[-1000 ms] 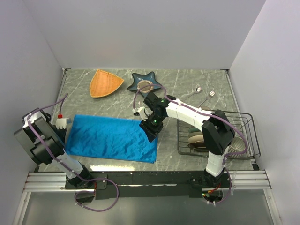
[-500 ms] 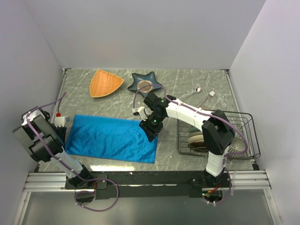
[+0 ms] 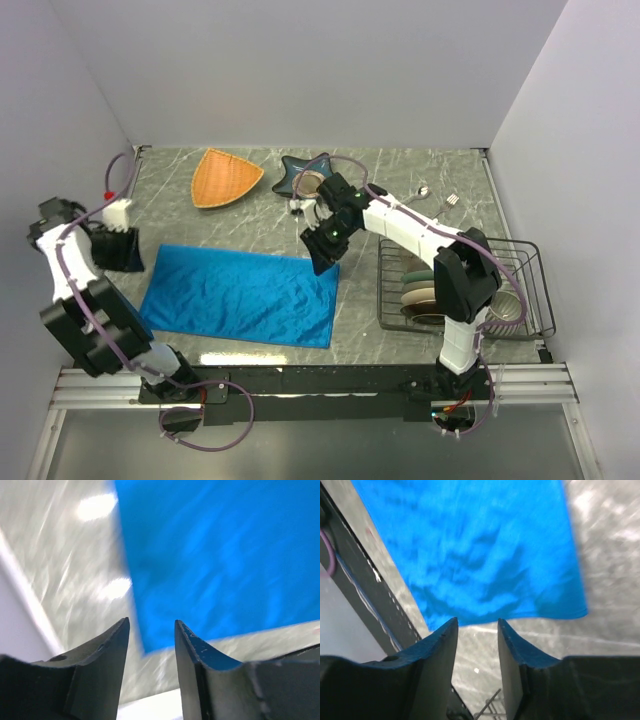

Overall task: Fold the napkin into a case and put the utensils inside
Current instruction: Smooth out the rectangle-folded napkin at the center of the board.

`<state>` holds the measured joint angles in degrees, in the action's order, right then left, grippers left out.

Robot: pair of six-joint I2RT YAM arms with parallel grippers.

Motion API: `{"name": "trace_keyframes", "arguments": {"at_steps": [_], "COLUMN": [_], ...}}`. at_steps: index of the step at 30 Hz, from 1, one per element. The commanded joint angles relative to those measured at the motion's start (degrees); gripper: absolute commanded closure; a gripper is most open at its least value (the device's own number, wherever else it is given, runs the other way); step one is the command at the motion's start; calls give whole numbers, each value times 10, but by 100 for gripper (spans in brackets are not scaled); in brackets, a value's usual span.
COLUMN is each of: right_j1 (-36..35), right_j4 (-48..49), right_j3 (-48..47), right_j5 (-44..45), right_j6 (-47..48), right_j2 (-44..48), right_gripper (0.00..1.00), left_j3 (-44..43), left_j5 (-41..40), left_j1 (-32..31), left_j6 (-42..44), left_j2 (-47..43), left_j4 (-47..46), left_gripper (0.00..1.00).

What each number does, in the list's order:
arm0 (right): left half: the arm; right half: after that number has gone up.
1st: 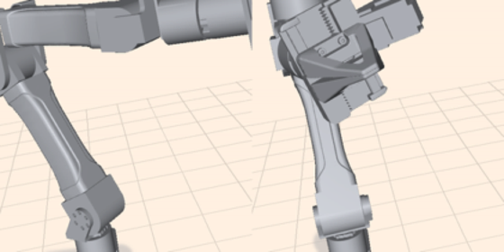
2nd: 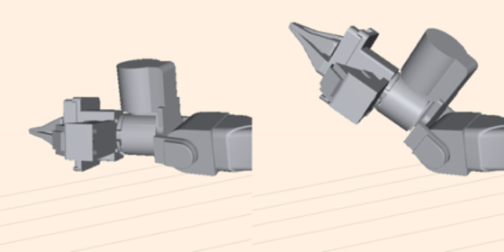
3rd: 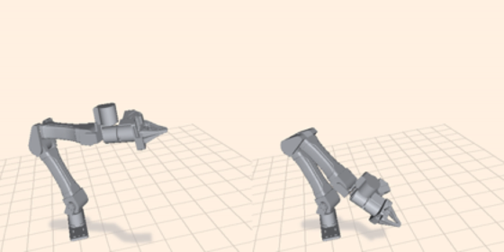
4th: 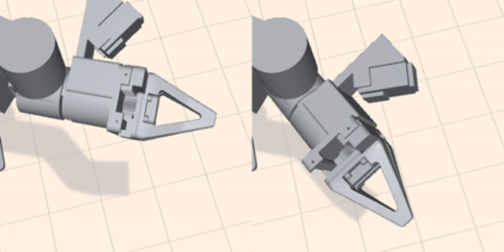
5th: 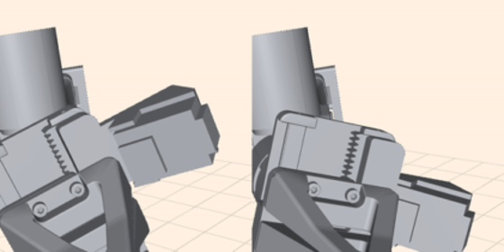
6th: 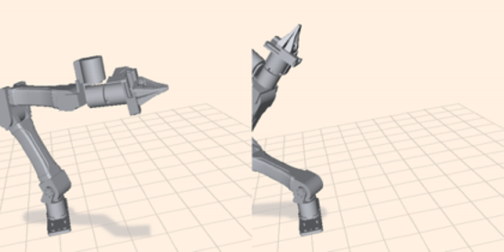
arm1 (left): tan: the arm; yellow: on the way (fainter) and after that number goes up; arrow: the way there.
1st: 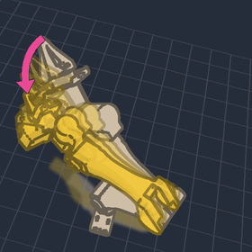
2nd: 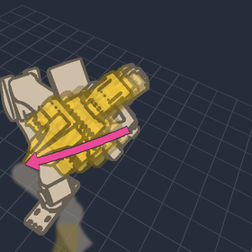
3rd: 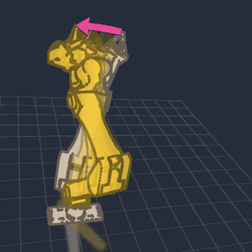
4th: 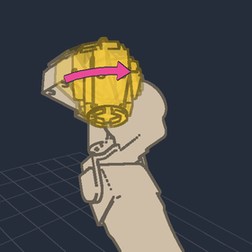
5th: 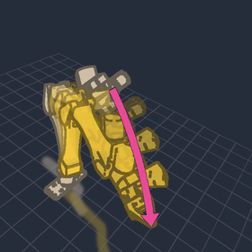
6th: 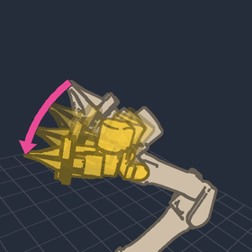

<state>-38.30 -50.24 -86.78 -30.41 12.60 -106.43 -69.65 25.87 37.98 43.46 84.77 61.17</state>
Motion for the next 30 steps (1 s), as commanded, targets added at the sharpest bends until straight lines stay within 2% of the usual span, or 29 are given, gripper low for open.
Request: {"name": "trace_keyframes", "arguments": {"at_steps": [1,2,3,5,7,8,9,10,11,13,16,17,19,20,21,22,23,24,25,26,28,30], "right_j1": [-1,0,0,1,1,2,2,1,2,2,2,1,2,3,2,7,14,24,33,32,14,2], "right_j4": [62,73,97,125,178,201,251,277,307,370,441,465,522,553,570,576,550,559,574,586,609,678], "right_j3": [-45,-48,-53,-57,-51,-45,-31,-23,-10,-9,14,41,58,69,75,76,52,43,34,13,27,87], "right_j5": [-41,-53,-69,-118,-170,-188,-204,-216,-233,-241,-176,-148,-91,-69,6,34,33,-51,-103,-141,-145,-133], "right_j6": [-54,-81,-95,-144,-177,-216,-236,-259,-311,-349,-349,-329,-306,-293,-309,-333,-356,-366,-431,-476,-571,-607], "right_j2": [-30,-41,-47,-61,-65,-66,-65,-63,-59,-54,14,64,102,122,125,115,106,91,50,32,18,26], "right_gripper": [59,60,60,60,51,45,35,30,13,1,0,0,0,0,0,0,0,0,0,0,0,0], "left_j3": [26,34,49,67,100,124,136,147,160,153,112,95,91,103,116,135,175,196,236,239,246,267], "left_j5": [156,178,230,287,348,359,364,374,372,371,313,254,203,200,198,190,113,82,81,106,117,101], "left_j1": [-103,-143,-158,-199,-223,-243,-254,-270,-277,-283,-283,-283,-284,-284,-283,-283,-283,-284,-283,-284,-307,-314], "left_j6": [-79,-102,-156,-211,-307,-370,-401,-428,-476,-493,-492,-482,-484,-466,-458,-469,-542,-595,-657,-667,-738,-782], "left_j2": [-18,-16,-12,-1,5,7,7,1,-1,-14,-74,-95,-165,-189,-233,-252,-267,-288,-290,-284,-250,-241], "left_j4": [-39,-54,-95,-140,-240,-279,-311,-372,-390,-388,-360,-355,-378,-429,-461,-507,-570,-601,-636,-648,-599,-602], "left_gripper": [55,55,54,51,27,21,1,1,1,1,1,1,1,1,1,1,1,1,1,1,1,1]}}
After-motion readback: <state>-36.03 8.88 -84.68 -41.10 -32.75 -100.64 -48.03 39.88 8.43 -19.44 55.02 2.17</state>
